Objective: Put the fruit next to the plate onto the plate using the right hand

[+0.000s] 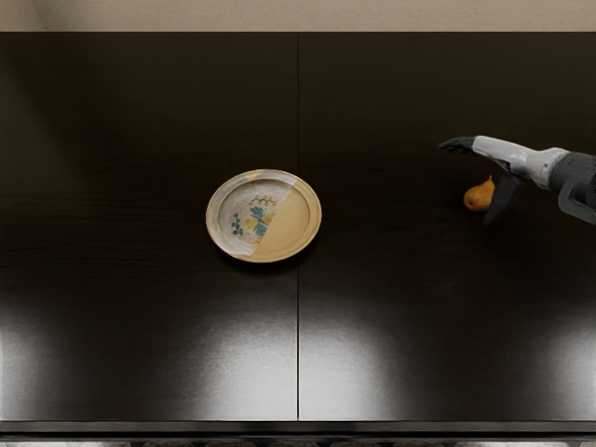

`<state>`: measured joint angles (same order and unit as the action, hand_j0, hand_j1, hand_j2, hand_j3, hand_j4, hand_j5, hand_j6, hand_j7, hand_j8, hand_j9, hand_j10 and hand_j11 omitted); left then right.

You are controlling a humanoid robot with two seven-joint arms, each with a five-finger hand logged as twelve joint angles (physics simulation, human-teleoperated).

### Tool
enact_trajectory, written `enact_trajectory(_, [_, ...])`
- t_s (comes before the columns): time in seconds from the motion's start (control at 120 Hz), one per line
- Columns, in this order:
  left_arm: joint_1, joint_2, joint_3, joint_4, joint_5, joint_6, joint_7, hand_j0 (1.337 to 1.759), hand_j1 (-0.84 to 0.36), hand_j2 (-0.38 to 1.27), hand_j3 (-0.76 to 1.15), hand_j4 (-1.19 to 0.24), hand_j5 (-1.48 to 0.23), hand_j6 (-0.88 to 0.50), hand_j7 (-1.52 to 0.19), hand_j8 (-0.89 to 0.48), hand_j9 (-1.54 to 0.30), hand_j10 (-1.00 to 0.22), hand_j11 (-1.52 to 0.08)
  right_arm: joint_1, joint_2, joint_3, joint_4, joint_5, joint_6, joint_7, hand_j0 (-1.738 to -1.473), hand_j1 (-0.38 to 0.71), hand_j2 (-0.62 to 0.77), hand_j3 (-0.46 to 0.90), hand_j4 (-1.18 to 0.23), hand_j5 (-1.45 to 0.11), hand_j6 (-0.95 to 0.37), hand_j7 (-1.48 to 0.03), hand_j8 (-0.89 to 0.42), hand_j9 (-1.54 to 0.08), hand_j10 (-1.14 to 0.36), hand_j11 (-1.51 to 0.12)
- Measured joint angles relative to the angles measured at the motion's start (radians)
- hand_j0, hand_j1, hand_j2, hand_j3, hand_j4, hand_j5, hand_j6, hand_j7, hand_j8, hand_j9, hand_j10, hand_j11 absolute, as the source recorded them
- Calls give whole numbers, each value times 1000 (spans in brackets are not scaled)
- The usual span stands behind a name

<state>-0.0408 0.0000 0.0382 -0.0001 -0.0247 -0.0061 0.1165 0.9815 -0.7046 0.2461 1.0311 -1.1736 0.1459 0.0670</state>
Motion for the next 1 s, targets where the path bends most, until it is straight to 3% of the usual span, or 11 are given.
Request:
enact_trajectory(0.292, [0, 0, 0, 0, 0, 0, 0, 1658, 349, 0, 0, 0, 0, 0, 0, 0, 0, 0, 0, -8, 43, -16, -103, -19, -37, 6, -1658, -23, -51, 0, -280, -357, -282, -356, -280, -357, -278, -357])
enact_trajectory(0.65, [0, 0, 0, 0, 0, 0, 0, 1658, 349, 0, 0, 0, 0, 0, 0, 0, 0, 0, 0, -21, 100, -19, -140, -12, -57, 5, -1658, 134, -101, 0, -383, -498, -387, -494, -383, -497, -382, -497])
enact_trajectory(1.0, [0, 0, 0, 0, 0, 0, 0, 1658, 349, 0, 0, 0, 0, 0, 0, 0, 0, 0, 0, -27, 119, -19, -156, -9, -56, 5, -1658, 136, -82, 0, -405, -524, -407, -523, -405, -524, -404, -523])
